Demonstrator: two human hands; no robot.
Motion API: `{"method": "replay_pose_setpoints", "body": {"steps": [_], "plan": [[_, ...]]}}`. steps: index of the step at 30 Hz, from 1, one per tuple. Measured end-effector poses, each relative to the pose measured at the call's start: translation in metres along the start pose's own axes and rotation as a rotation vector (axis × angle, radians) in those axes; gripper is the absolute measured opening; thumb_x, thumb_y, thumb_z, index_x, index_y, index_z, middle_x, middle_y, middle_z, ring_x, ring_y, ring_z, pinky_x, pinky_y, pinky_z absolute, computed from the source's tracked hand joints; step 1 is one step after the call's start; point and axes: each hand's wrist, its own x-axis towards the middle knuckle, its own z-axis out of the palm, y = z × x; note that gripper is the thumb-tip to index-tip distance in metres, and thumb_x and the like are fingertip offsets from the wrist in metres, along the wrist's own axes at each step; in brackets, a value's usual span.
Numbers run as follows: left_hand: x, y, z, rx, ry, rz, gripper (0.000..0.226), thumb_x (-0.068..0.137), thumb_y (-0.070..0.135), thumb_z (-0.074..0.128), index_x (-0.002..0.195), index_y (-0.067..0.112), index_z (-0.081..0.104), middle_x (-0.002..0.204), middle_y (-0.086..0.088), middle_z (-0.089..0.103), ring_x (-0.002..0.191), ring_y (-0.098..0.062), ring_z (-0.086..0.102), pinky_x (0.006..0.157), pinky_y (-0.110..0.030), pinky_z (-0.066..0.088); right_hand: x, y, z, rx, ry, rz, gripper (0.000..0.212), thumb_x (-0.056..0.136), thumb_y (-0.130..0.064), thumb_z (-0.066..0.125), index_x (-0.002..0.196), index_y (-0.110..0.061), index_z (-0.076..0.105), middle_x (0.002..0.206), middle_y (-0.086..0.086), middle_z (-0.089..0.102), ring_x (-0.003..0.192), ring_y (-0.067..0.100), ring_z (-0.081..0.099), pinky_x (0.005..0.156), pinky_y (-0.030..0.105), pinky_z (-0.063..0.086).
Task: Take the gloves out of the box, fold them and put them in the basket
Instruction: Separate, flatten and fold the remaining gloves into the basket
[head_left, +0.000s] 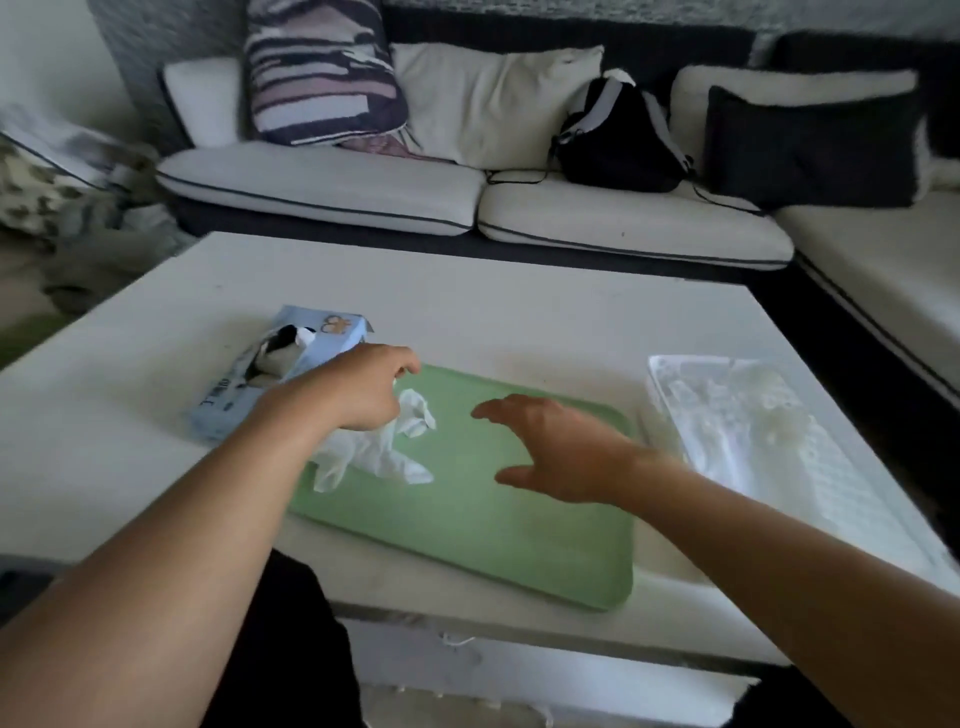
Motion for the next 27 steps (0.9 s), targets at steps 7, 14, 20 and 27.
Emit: {"method": "replay_pose_setpoints", "body": {"steps": [7,14,20,27], "plan": [[-0.015,-0.057,-0.005,0.196,-0.268,-0.096,0.076,0.088,0.026,0.073,0.153,0.032,0.034,0.142,0.003,0.053,0.115,-0.023,0.060,0.098,-0.039,0.052,0.073,-0.042,0.069,0.129,0.110,-0.004,0.096,0.082,-0.050,0.076,0.157,-0.025,0.019,0.158,0.005,0.028,0.136,0.032,0.038,0.111,0.041,0.038],[-0.006,-0.091,0.001,0.069,-0.322,-0.081,0.072,0.078,0.039,0.086,0.137,0.026,0.046,0.124,0.004,0.064,0.114,-0.021,0.062,0.102,-0.042,0.050,0.137,-0.061,0.089,-0.064,-0.056,0.040,0.077,0.085,-0.063,0.065,0.150,-0.036,0.035,0.158,-0.003,0.030,0.142,0.028,0.031,0.109,0.050,0.035],[0.005,-0.060,0.017,0.186,-0.399,0.015,0.081,0.088,0.040,0.077,0.155,0.028,0.034,0.141,-0.001,0.054,0.121,-0.025,0.058,0.094,-0.033,0.050,0.137,-0.040,0.084,-0.023,0.034,-0.002,0.034,0.090,-0.033,0.068,0.124,-0.030,0.066,0.123,-0.002,0.062,0.112,0.027,0.060,0.089,0.035,0.048],[0.020,-0.031,0.045,0.279,-0.386,0.025,0.087,0.087,0.047,0.075,0.157,0.033,0.025,0.144,-0.005,0.049,0.116,-0.031,0.060,0.090,-0.040,0.052,0.101,0.003,0.070,0.025,-0.036,-0.005,0.020,0.087,-0.029,0.073,0.107,-0.029,0.075,0.118,-0.006,0.071,0.106,0.023,0.066,0.090,0.039,0.053]]}}
